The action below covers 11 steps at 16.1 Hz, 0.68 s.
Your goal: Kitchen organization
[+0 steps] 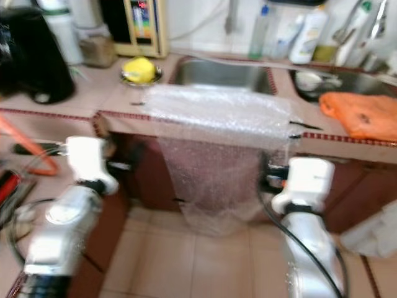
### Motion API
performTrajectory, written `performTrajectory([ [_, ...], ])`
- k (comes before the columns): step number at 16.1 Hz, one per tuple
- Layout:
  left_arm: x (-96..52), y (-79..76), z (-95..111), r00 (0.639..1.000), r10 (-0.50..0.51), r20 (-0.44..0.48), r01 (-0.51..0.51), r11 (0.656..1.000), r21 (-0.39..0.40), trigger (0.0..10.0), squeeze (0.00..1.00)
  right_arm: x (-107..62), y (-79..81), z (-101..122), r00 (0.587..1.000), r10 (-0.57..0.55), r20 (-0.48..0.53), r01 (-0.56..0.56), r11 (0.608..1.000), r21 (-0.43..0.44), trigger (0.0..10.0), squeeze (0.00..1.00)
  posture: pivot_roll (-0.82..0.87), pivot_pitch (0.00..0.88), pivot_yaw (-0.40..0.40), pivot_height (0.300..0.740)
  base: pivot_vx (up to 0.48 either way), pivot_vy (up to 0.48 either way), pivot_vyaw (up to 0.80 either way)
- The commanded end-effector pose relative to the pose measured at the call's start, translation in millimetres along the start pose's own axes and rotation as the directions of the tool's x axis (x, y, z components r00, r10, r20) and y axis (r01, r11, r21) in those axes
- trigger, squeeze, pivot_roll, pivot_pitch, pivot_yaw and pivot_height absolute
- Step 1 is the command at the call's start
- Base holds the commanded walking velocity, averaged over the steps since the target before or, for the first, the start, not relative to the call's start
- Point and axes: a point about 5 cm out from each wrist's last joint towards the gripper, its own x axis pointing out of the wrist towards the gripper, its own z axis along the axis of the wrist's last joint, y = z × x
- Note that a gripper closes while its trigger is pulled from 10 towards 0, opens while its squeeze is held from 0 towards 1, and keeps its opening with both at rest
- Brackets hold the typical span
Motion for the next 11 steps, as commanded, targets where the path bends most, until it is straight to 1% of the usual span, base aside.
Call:
performTrajectory([
  [1, 2.8, -10.6, 2.8, 0.999, -0.033, 0.011, 0.033, 0.999, -0.008, 10.0, 0.00, 0.1, -6.6, 2.9, 1.000, -0.017, 0.009, 0.017, 1.000, -0.012, 10.0, 0.00, -0.05, 0.081, -0.028, 0.740, 0.480, 0.000, 0.00],
  [6, 2.6, -11.3, 2.7, 0.999, -0.033, 0.013, 0.033, 0.999, -0.008, 10.0, 0.00, 0.0, -4.8, 3.5, 1.000, -0.007, 0.011, 0.007, 1.000, -0.015, 10.0, 0.00, -0.06, 0.083, -0.028, 0.740, 0.480, 0.000, 0.00],
  [11, 2.7, -12.2, 2.1, 0.999, -0.036, 0.012, 0.036, 0.999, -0.007, 10.0, 0.00, -0.9, -5.7, 2.7, 1.000, -0.009, 0.008, 0.009, 1.000, -0.023, 10.0, 0.00, -0.06, 0.083, -0.028, 0.740, 0.358, 0.000, 0.00],
])
